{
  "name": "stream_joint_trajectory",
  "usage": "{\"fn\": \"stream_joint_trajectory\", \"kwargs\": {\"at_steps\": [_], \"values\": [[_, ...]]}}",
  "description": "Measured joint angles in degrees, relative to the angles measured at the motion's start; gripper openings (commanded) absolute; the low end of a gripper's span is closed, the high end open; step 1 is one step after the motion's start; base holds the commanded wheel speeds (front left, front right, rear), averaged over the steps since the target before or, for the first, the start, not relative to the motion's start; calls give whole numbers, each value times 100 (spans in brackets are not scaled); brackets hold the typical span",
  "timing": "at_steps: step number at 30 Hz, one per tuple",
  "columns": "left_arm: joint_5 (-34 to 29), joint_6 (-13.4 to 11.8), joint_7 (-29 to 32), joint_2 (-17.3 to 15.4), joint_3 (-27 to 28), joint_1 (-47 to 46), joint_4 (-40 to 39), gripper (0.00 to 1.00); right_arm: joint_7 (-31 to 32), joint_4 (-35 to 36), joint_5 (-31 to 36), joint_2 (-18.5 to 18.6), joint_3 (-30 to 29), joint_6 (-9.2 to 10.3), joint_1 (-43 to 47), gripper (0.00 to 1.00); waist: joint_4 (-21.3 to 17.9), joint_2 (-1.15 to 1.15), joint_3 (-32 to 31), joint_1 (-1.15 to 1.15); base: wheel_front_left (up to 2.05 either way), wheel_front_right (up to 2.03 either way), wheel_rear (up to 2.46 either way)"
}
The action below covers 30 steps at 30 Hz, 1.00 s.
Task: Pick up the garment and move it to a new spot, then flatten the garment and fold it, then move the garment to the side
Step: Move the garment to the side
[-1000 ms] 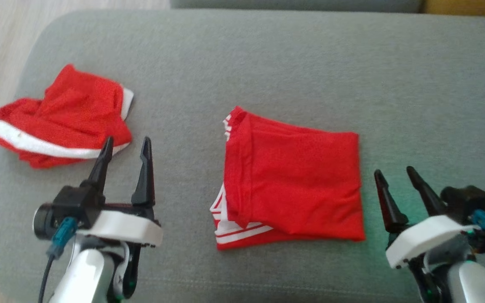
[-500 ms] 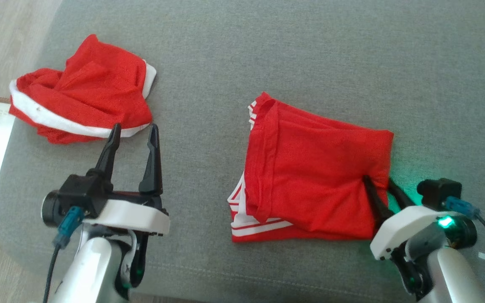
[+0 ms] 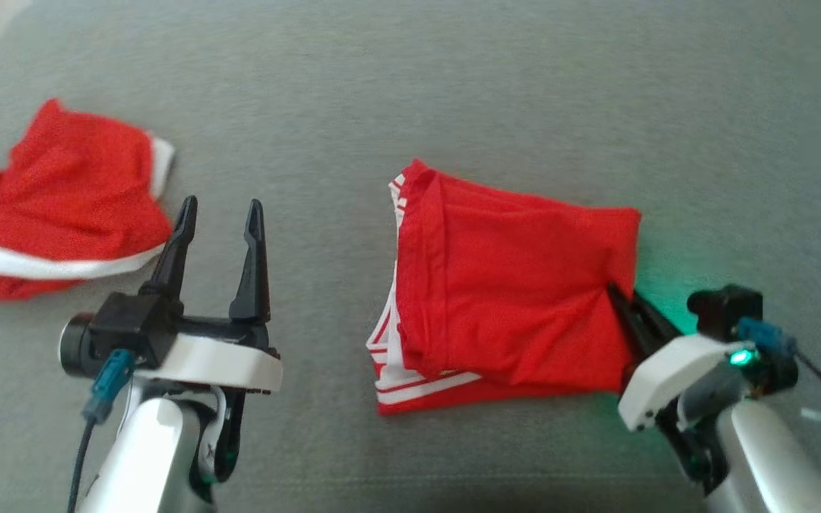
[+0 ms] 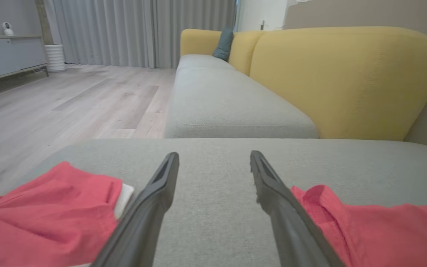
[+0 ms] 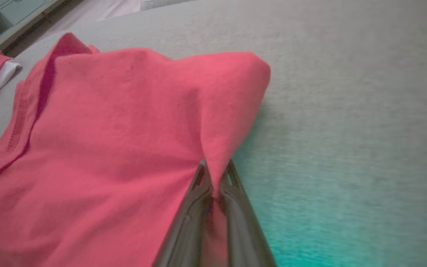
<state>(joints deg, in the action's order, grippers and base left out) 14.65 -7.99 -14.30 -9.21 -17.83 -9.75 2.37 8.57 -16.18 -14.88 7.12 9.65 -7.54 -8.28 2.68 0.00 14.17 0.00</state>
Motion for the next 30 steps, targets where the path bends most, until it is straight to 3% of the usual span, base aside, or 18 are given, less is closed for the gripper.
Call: {"fn": "stream_joint_trajectory", "kwargs": {"at_steps": [7, 13, 23, 30], "values": [[-104, 102, 2, -82, -62, -315, -103, 100, -47, -13, -38, 474, 316, 0, -757, 0, -747, 0, 177, 0, 0, 0, 0], [-215, 200, 78, -138, -211, -801, -245, 100, -231, -352, -176, 936, -22, 0, -1507, 0, -1295, 0, 454, 0, 0, 0, 0], [-350, 277, 219, -168, -382, -1170, -409, 100, -304, -483, -188, 1648, -990, 0, -2374, 0, -1665, 0, 998, 0, 0, 0, 0], [-415, 298, 324, -302, -390, -1241, -534, 100, -240, -198, -18, 1742, -1382, 0, -2553, 0, -1838, 0, 1364, 1, 0, 0, 0]]}}
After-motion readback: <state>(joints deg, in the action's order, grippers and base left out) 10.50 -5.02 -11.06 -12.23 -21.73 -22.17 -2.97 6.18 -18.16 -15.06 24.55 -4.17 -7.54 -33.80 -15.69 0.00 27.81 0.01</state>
